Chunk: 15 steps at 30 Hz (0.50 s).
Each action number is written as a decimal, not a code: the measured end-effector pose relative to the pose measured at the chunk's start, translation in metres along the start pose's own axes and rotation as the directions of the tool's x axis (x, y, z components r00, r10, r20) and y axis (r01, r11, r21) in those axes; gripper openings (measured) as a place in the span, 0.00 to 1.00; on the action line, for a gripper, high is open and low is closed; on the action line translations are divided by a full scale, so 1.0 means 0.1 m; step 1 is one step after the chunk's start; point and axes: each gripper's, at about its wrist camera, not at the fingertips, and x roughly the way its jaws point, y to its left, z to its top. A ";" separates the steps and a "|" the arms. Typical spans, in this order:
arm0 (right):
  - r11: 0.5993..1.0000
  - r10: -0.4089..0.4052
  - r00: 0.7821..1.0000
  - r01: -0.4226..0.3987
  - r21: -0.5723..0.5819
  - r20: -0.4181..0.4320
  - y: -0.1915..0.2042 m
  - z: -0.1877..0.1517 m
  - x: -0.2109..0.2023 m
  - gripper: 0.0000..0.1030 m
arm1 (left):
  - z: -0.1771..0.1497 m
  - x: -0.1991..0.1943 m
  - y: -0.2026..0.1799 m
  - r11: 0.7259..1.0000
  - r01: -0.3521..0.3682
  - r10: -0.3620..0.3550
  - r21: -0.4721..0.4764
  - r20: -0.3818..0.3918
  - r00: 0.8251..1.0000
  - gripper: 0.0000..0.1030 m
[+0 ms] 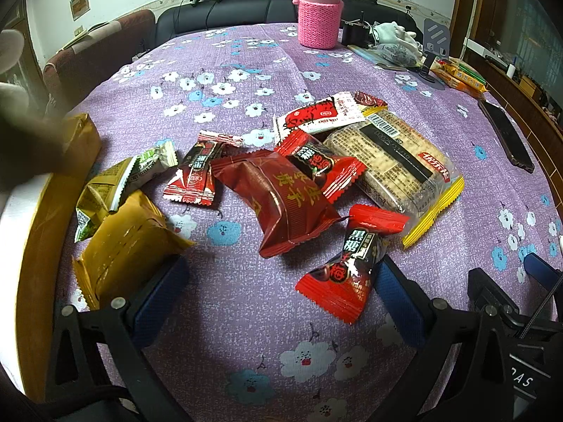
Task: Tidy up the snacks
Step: 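Move both tools toward the snack pile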
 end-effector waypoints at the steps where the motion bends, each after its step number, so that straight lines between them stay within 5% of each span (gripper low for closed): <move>1: 1.000 0.000 1.000 0.000 0.000 0.000 0.00 0.00 0.00 1.00 | 0.00 0.00 0.00 1.000 0.000 0.000 0.000 0.000 1.000 1.00; 15: 1.000 0.000 1.000 0.000 0.000 -0.001 0.00 0.00 0.00 1.00 | 0.00 0.01 0.00 1.000 0.000 0.000 0.000 0.000 1.000 1.00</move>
